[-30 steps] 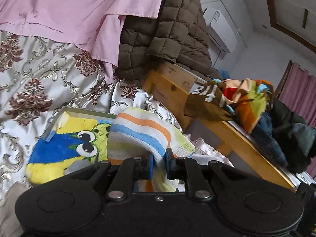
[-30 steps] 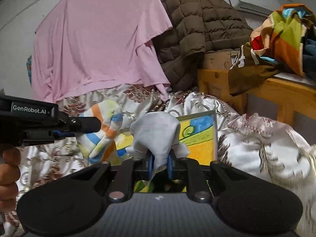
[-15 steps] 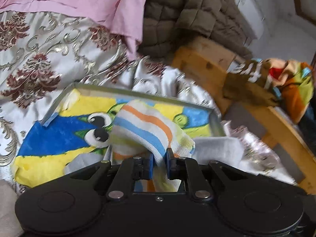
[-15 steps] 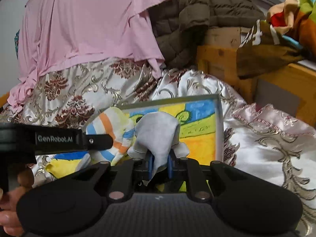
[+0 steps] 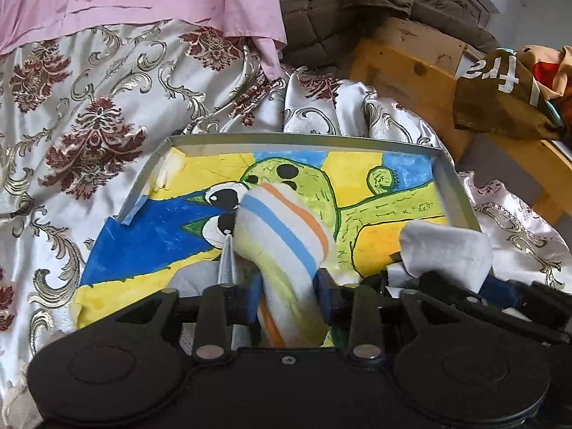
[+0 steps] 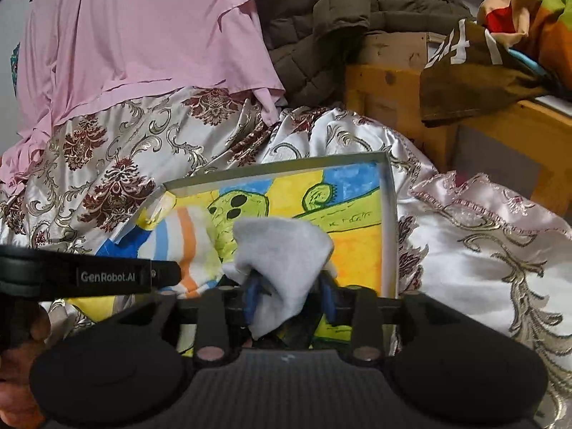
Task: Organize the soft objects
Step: 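Lower both items onto the tray and open both tools, then move both open tools back over the pile of soft items, then grasp the white foam sponge with the left tool while the right tool grasps the white towel, then carry the foam sponge and white towel over the painting tray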
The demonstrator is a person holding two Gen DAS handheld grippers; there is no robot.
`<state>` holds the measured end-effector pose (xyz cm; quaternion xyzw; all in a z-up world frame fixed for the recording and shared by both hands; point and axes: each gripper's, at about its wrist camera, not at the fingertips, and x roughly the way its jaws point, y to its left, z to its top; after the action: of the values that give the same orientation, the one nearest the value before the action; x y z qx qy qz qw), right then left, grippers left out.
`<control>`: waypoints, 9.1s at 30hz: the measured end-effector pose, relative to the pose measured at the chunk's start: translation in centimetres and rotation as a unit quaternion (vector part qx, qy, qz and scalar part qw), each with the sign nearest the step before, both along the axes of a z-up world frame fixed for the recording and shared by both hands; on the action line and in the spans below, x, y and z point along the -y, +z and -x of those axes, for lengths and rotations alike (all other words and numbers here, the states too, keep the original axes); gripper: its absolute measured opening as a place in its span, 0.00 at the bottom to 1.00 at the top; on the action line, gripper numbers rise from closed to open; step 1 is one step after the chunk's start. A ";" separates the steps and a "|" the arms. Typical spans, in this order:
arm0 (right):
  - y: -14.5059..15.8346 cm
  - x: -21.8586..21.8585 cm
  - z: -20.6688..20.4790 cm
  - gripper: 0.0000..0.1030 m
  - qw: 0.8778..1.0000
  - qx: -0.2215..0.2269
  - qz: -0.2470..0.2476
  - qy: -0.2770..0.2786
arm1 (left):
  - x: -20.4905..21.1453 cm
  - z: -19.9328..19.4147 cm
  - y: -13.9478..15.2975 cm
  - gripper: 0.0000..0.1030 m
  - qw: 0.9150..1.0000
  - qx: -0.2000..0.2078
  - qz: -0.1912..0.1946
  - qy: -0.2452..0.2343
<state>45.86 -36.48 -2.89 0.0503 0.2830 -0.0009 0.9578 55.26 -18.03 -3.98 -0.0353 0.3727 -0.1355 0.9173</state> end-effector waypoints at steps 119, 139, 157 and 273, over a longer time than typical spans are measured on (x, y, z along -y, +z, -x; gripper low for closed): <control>-6.7 -12.0 27.9 1.00 0.984 -0.076 0.061 0.152 | -12.2 31.5 -7.4 0.93 0.963 -0.059 -0.070 -0.253; -7.5 -12.1 26.8 0.44 0.984 -0.073 0.060 0.151 | -13.2 30.8 -7.5 0.74 0.968 -0.074 -0.046 -0.235; -6.9 -12.4 27.3 0.21 0.985 -0.050 0.063 0.151 | -14.8 31.3 -7.3 0.63 0.982 -0.074 0.014 -0.175; -0.1 1.7 1.3 0.44 0.998 0.024 0.057 0.027 | 3.3 1.2 0.8 0.61 0.994 0.050 -0.044 -0.084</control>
<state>44.59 -38.14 -3.00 -0.0117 0.2604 0.0105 0.9654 54.08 -21.28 -3.16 0.0434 0.3339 -0.1970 0.9208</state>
